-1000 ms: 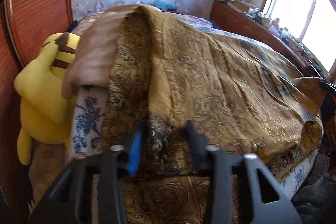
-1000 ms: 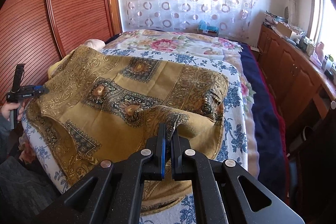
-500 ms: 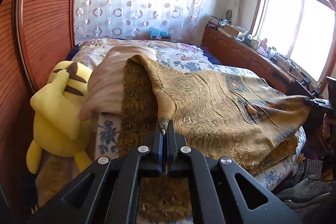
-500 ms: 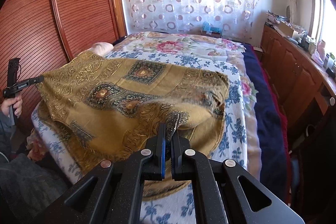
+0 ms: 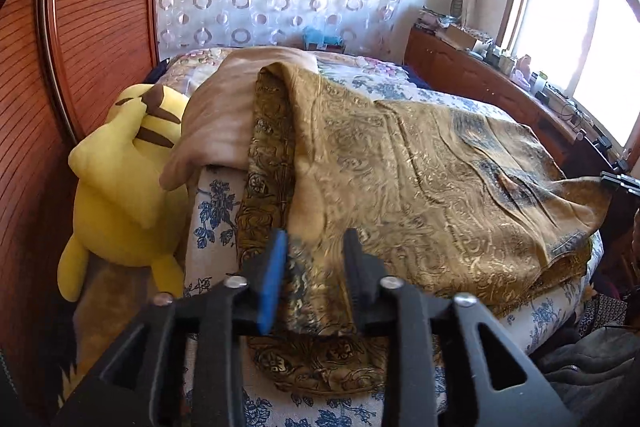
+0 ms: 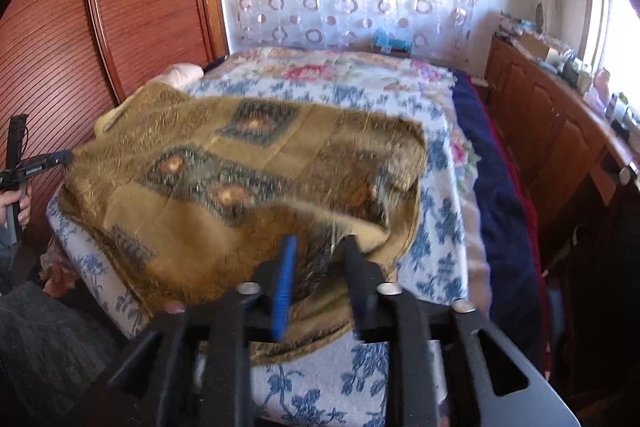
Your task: Fold small clothes
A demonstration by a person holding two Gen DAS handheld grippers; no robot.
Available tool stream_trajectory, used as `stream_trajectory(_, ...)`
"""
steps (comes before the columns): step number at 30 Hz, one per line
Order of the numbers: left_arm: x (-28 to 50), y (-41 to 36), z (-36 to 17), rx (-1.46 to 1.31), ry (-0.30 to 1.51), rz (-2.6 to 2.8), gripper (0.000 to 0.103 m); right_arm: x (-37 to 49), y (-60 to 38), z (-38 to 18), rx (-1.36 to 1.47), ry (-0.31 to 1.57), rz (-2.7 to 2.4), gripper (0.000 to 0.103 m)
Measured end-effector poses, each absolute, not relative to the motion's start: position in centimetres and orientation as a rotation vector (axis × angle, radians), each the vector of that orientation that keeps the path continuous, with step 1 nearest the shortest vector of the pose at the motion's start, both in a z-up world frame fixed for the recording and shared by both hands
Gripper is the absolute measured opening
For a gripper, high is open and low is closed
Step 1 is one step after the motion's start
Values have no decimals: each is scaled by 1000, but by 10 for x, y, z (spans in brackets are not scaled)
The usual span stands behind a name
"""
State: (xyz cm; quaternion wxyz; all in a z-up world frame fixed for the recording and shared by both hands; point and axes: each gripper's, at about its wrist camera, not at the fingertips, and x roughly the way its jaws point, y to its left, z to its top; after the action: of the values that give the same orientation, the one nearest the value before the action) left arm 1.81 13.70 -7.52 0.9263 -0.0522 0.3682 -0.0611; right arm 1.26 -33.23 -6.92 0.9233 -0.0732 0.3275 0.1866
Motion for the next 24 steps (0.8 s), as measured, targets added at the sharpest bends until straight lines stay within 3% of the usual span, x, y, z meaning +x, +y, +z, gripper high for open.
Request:
stream_trajectory(2, 16, 135, -72, -98, 748, -124, 51, 11, -328, -61, -155, 641, 380, 46)
stream_trajectory(4, 17, 133, -72, -83, 750, -113, 73, 8, -319, -57, -168, 610, 380, 48)
stream_trajectory(5, 16, 133, -72, -80, 745, -114, 75, 7, -315, -56, -169, 596, 386, 48)
stream_trajectory(11, 19, 130, -77, -66, 763, -110, 76, 13, -288, -68, -188, 580, 435, 52)
stream_trajectory(15, 20, 129, -82, -63, 777, -104, 76, 24, -272, -86, -208, 605, 450, 72)
stream_trajectory(24, 23, 134, -94, -71, 802, -81, 76, 47, -244, -123, -247, 708, 460, 74)
